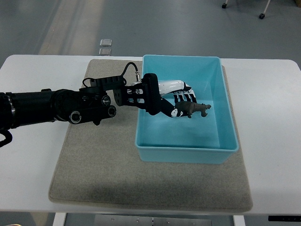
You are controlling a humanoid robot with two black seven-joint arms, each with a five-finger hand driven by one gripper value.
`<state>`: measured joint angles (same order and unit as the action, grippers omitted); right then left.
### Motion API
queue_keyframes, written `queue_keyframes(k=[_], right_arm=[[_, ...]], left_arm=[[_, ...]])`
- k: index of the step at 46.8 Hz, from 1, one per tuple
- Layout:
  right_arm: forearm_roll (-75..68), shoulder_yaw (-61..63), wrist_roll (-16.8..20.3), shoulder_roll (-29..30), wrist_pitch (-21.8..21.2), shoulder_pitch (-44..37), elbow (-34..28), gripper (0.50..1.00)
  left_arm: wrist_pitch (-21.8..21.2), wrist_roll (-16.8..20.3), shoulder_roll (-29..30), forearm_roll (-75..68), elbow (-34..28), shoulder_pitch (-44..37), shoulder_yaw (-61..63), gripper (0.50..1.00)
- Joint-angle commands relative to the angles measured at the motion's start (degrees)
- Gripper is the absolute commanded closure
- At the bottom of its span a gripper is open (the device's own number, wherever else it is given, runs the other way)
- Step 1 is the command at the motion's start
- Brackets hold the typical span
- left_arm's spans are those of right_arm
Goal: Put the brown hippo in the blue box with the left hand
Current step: 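Carry the hippo over the blue box and lower it inside, then open the left hand to release the hippo into the box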
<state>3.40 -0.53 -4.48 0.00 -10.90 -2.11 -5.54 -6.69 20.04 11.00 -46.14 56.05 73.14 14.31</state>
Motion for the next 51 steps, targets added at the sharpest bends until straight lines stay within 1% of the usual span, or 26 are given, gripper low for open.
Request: queue_keyframes(k=[1, 5, 6, 7, 9, 10, 11, 13, 16, 21, 31, 33, 34, 46, 51], right_arm=[[-0.06, 0.0, 0.0, 0.0, 0.0, 0.0, 0.0, 0.564], [-0.06, 0.0, 0.0, 0.0, 0.0, 0.0, 0.0, 0.564], [0.02, 0.0, 0.0, 0.0, 0.0, 0.0, 0.0, 0.564], [0.02, 0.0, 0.0, 0.0, 0.0, 0.0, 0.0, 0.564], [-0.06, 0.0, 0.0, 0.0, 0.0, 0.0, 0.0, 0.564], [-0.06, 0.0, 0.0, 0.0, 0.0, 0.0, 0.0, 0.564], [0.02, 0.0, 0.0, 0.0, 0.0, 0.0, 0.0, 0.564], [0.02, 0.0, 0.0, 0.0, 0.0, 0.0, 0.0, 0.562], [0.02, 0.0, 0.0, 0.0, 0.0, 0.0, 0.0, 0.564], [0.02, 0.0, 0.0, 0.0, 0.0, 0.0, 0.0, 0.564], [0.02, 0.0, 0.0, 0.0, 0.0, 0.0, 0.0, 0.564], [0.02, 0.0, 0.0, 0.0, 0.0, 0.0, 0.0, 0.564], [0.02, 0.0, 0.0, 0.0, 0.0, 0.0, 0.0, 0.564], [0.02, 0.0, 0.0, 0.0, 0.0, 0.0, 0.0, 0.564], [0.02, 0.0, 0.0, 0.0, 0.0, 0.0, 0.0, 0.564]], left_arm=[[-0.08, 0.0, -0.1, 0.0, -0.5, -0.8, -0.07, 1.0], [-0.52, 0.0, -0.1, 0.0, -1.03, -0.89, -0.07, 1.0], [-0.61, 0.0, -0.1, 0.09, -1.03, -1.07, -0.07, 0.984], [-0.69, 0.0, -0.1, 0.0, -1.03, -1.16, -0.25, 0.939], [-0.96, 0.0, -0.1, 0.09, -1.03, -1.16, -0.42, 0.819], [-1.05, 0.09, -0.1, 0.09, -1.03, -1.16, -0.51, 0.772], [-1.05, 0.09, -0.1, 0.17, -0.94, -1.16, -0.6, 0.74], [-1.14, 0.09, -0.1, 0.18, -0.94, -1.24, -0.6, 0.699], [-1.14, 0.09, -0.1, 0.44, -0.94, -1.24, -0.69, 0.613], [-1.14, 0.18, -0.1, 1.05, -0.76, -1.33, -0.78, 0.538], [-1.4, 0.18, -0.1, 1.4, -0.59, -1.33, -2.18, 0.531], [-1.4, 0.18, -0.1, 1.41, -0.59, -1.42, -3.67, 0.51], [-1.4, 0.18, -0.1, 1.41, -0.68, -1.51, -4.46, 0.508], [-1.4, 0.09, 0.87, 1.76, -0.94, -2.3, -13.51, 0.506], [-1.49, 0.09, 2.18, 2.28, -1.29, -2.47, -17.82, 0.506]])
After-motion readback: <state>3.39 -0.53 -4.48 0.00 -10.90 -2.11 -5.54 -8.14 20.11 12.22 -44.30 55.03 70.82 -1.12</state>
